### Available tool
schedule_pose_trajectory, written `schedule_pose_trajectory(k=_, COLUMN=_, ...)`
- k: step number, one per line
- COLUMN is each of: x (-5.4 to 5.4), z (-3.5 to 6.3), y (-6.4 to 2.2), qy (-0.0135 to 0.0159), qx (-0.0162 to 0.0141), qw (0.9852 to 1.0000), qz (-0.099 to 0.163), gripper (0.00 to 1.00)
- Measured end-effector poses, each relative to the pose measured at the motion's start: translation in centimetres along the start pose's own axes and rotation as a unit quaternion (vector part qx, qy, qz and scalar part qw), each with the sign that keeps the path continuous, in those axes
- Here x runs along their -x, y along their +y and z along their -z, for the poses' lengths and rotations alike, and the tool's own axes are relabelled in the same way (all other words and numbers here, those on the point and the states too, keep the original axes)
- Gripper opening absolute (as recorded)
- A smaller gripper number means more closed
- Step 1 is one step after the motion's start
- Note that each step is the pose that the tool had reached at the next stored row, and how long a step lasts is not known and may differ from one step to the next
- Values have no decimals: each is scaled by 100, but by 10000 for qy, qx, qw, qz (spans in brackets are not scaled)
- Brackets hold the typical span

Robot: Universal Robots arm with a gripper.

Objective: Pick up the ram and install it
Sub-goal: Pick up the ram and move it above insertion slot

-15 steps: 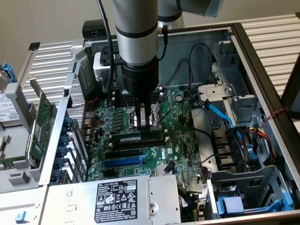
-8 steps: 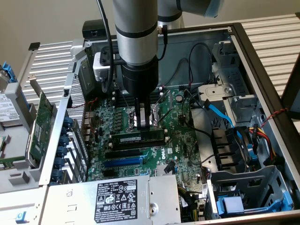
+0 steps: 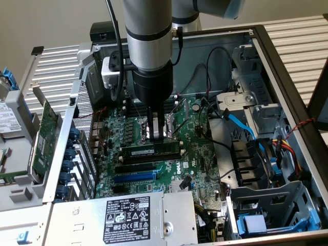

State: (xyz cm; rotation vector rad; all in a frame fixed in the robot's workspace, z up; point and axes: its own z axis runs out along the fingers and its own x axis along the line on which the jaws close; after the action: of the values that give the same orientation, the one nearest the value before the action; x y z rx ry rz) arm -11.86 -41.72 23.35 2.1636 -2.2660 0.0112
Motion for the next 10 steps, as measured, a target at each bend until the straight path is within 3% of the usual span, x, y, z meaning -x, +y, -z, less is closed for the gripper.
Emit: schedule_pose_trajectory(k=10, x=3, z=-1, y=5, qy=3, qx=-38, qw=10000, qz=17, gripper=12)
